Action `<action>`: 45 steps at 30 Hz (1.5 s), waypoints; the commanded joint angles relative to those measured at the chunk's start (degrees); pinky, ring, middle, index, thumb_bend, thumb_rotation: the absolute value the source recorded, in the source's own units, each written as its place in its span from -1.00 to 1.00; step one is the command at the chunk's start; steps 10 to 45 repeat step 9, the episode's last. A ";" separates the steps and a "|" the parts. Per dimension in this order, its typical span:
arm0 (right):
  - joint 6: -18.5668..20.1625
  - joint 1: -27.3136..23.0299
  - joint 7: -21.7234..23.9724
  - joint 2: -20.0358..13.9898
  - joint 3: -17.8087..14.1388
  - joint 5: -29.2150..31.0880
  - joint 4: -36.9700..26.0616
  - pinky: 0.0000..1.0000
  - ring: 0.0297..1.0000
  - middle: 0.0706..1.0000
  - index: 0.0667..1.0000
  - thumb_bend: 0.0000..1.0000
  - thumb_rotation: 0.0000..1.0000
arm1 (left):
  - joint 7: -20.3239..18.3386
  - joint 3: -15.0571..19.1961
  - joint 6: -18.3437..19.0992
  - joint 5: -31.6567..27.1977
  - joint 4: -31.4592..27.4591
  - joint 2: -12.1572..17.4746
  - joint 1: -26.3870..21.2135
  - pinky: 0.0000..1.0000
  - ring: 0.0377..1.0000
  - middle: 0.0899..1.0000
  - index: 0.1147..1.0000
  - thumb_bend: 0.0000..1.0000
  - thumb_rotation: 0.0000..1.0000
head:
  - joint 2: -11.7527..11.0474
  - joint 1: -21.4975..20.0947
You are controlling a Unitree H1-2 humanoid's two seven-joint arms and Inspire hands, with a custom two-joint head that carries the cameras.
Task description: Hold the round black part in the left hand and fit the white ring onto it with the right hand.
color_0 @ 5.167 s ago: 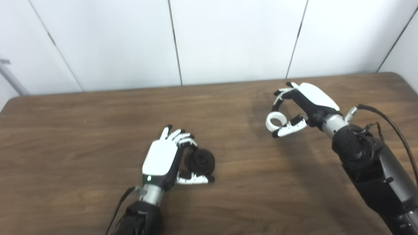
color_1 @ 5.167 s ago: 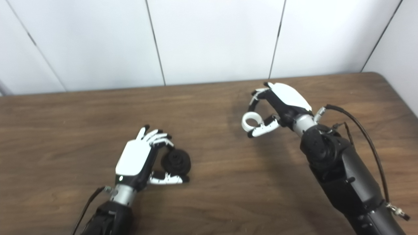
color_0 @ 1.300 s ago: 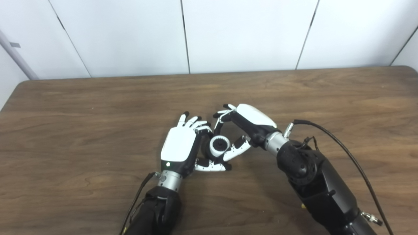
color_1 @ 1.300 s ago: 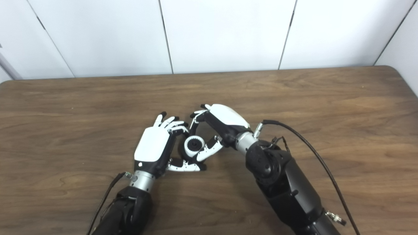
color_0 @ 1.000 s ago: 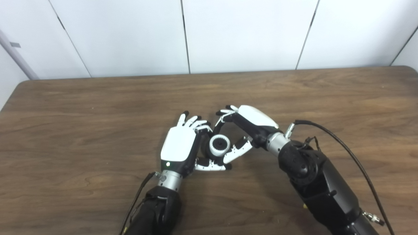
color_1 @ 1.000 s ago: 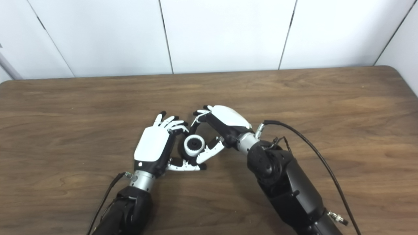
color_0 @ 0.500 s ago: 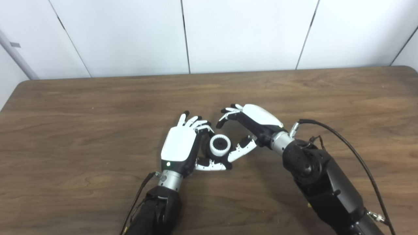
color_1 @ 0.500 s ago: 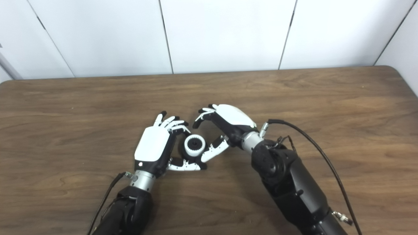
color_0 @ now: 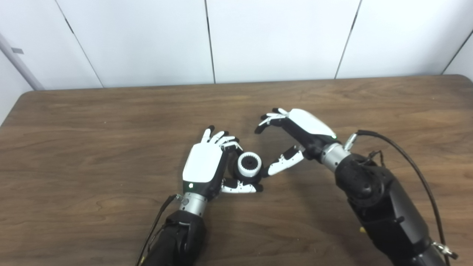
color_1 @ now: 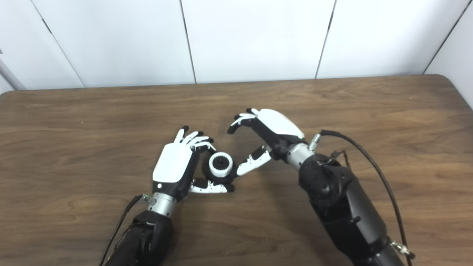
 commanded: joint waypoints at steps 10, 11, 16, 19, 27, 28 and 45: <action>2.41 -0.50 2.03 -2.18 -3.64 -0.32 -5.52 0.93 0.98 0.83 0.48 1.00 -0.35 | 0.55 -0.85 -0.20 -1.99 6.49 0.28 5.43 1.00 0.73 0.47 -0.16 0.05 -0.88 | -0.37 -0.74; 2.41 -0.50 2.03 -2.18 -3.64 -0.32 -5.52 0.93 0.98 0.83 0.48 1.00 -0.35 | 0.55 -0.85 -0.20 -1.99 6.49 0.28 5.43 1.00 0.73 0.47 -0.16 0.05 -0.88 | -0.37 -0.74; 2.41 -0.50 2.03 -2.18 -3.64 -0.32 -5.52 0.93 0.98 0.83 0.48 1.00 -0.35 | 0.55 -0.85 -0.20 -1.99 6.49 0.28 5.43 1.00 0.73 0.47 -0.16 0.05 -0.88 | -0.37 -0.74; 2.41 -0.50 2.03 -2.18 -3.64 -0.32 -5.52 0.93 0.98 0.83 0.48 1.00 -0.35 | 0.55 -0.85 -0.20 -1.99 6.49 0.28 5.43 1.00 0.73 0.47 -0.16 0.05 -0.88 | -0.37 -0.74; 2.41 -0.50 2.03 -2.18 -3.64 -0.32 -5.52 0.93 0.98 0.83 0.48 1.00 -0.35 | 0.55 -0.85 -0.20 -1.99 6.49 0.28 5.43 1.00 0.73 0.47 -0.16 0.05 -0.88 | -0.37 -0.74; 2.41 -0.50 2.03 -2.18 -3.64 -0.32 -5.52 0.93 0.98 0.83 0.48 1.00 -0.35 | 0.55 -0.85 -0.20 -1.99 6.49 0.28 5.43 1.00 0.73 0.47 -0.16 0.05 -0.88 | -0.37 -0.74; 2.41 -0.50 2.03 -2.18 -3.64 -0.32 -5.52 0.93 0.98 0.83 0.48 1.00 -0.35 | 0.55 -0.85 -0.20 -1.99 6.49 0.28 5.43 1.00 0.73 0.47 -0.16 0.05 -0.88 | -0.37 -0.74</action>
